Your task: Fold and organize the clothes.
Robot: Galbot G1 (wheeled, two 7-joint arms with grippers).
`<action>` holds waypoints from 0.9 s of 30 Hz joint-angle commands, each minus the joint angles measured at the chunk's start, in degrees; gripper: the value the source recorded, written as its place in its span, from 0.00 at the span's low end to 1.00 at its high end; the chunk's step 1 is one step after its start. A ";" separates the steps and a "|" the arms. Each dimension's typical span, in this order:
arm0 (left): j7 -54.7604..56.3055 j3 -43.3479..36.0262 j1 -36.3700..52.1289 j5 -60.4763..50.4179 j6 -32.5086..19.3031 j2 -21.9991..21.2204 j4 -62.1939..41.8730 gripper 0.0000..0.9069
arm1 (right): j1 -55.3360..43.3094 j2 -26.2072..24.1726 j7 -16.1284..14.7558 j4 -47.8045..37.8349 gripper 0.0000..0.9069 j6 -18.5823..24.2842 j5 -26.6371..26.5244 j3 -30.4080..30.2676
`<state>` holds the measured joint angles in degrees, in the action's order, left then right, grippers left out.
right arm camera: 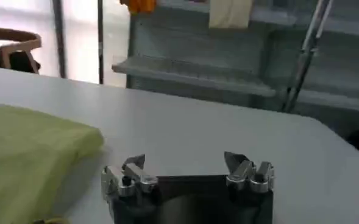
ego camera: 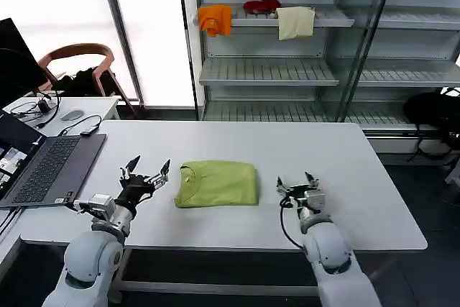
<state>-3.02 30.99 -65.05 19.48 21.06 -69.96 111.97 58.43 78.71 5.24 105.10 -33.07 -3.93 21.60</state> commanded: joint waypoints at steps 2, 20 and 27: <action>-2.11 2.04 -0.55 3.37 -4.31 0.60 -2.20 1.00 | 0.95 -11.85 -0.51 0.31 1.00 3.60 0.91 11.21; 1.54 5.13 1.80 9.85 -2.51 2.12 -7.64 1.00 | 1.80 -11.58 -3.60 0.69 1.00 6.08 0.01 12.70; -0.05 6.05 2.89 9.77 -3.74 4.16 -12.38 1.00 | 1.12 -11.04 -6.34 1.66 1.00 4.84 -2.95 12.52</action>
<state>-2.20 35.97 -62.88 28.14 18.22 -67.75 104.55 59.71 68.40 2.21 106.25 -27.99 -3.87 32.66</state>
